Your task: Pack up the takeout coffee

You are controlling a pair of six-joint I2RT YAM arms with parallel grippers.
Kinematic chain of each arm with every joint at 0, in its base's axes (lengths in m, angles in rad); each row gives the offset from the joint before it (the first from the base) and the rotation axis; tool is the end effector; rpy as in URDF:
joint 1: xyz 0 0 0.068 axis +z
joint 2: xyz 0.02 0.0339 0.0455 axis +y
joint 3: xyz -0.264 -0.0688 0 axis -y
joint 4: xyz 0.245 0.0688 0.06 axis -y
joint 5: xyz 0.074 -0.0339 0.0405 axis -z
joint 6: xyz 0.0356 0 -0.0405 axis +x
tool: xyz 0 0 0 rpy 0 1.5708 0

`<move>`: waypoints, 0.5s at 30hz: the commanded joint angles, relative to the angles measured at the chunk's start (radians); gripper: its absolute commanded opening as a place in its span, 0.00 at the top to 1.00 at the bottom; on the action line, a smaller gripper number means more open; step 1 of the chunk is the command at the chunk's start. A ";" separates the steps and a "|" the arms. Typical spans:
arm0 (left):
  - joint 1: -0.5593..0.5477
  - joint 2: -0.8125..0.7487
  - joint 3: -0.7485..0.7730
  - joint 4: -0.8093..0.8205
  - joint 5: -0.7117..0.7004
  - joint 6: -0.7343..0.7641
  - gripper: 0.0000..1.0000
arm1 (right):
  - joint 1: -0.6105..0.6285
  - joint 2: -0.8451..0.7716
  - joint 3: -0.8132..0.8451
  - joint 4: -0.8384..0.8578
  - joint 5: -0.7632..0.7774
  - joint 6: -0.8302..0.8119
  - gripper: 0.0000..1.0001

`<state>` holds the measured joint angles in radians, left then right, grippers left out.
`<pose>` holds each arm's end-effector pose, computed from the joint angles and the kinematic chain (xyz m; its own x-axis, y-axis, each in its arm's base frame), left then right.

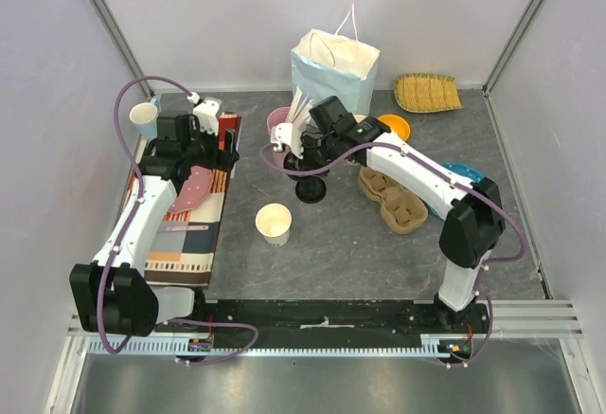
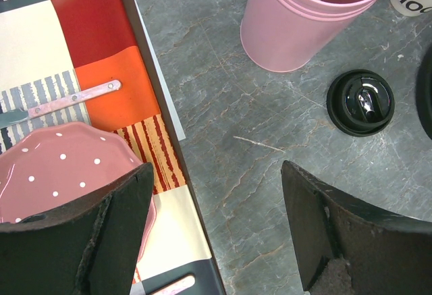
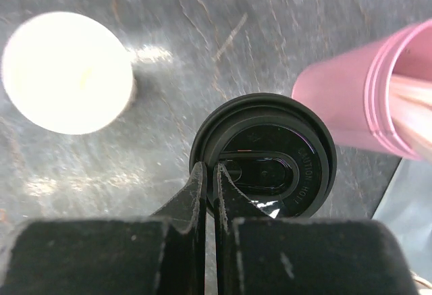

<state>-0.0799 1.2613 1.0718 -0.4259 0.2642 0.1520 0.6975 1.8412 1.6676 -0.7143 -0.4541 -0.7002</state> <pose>0.2784 -0.0316 0.3152 -0.5250 0.1887 -0.8300 0.3734 0.9273 -0.0254 0.3035 0.2747 0.3025 0.0540 -0.7103 -0.7018 -0.9868 0.0697 -0.1464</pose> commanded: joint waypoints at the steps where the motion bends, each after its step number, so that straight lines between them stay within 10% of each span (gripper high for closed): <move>1: 0.003 -0.010 0.017 -0.016 0.018 0.031 0.18 | 0.080 -0.080 0.058 -0.068 -0.032 0.082 1.00; 15: 0.003 -0.033 0.005 -0.048 0.020 0.035 0.18 | 0.318 -0.059 0.058 -0.119 0.002 0.180 1.00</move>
<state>-0.0799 1.2598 1.0718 -0.4702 0.2668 0.1524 0.9886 1.7733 1.7157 -0.8200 -0.4702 -0.5526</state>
